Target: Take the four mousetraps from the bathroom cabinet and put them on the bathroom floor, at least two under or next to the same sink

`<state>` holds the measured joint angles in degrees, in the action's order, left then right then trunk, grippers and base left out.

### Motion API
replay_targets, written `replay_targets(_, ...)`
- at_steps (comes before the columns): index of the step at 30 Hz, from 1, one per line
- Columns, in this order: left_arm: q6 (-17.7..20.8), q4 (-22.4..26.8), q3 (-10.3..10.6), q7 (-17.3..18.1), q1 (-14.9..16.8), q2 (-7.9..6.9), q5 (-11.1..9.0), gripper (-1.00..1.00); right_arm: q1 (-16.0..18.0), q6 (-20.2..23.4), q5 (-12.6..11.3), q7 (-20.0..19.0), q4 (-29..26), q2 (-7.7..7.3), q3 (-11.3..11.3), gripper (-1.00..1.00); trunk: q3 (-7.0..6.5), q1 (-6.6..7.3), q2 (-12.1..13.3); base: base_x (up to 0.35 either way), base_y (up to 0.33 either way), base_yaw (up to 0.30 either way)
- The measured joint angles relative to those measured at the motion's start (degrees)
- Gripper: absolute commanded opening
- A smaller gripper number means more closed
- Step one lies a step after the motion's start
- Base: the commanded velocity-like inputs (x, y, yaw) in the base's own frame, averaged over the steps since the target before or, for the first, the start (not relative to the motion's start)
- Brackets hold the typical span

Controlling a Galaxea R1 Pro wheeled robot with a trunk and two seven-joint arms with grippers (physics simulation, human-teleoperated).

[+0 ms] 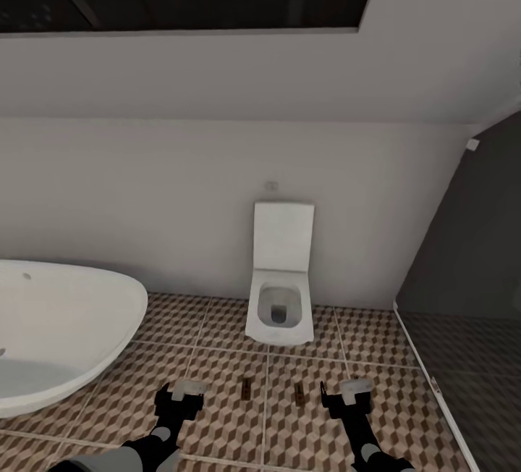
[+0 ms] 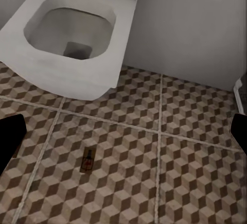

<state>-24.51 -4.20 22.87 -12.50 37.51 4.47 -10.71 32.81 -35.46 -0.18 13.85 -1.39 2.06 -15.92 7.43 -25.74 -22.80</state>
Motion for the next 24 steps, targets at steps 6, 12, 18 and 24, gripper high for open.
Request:
replay_targets(6,-0.1,0.0,-0.1,0.0,-0.1,-2.10,-0.1,1.00,-0.1,-0.1,0.0,-0.1,0.0,-0.83,0.0,1.00,-0.56,0.00,0.0,0.000,0.000,0.000)
replay_targets(12,-2.2,-0.1,-0.1,0.0,-1.8,-4.97,-0.1,1.00,-1.5,-2.3,0.0,-0.1,0.0,-1.57,0.0,1.00,-1.11,0.00,0.0,0.000,0.000,0.000)
replay_targets(18,-6.3,-0.2,-0.1,-0.1,-4.9,-7.13,-0.1,1.00,-3.0,-4.0,0.0,-0.1,0.1,-1.86,0.0,1.00,-1.67,0.00,0.0,0.000,0.000,0.000)
replay_targets(24,-7.9,-0.2,-0.1,-0.1,-7.4,-7.62,-0.2,1.00,-4.3,-4.2,0.0,-0.2,0.1,-1.89,0.0,1.00,-2.23,0.00,0.0,0.000,0.000,0.000)
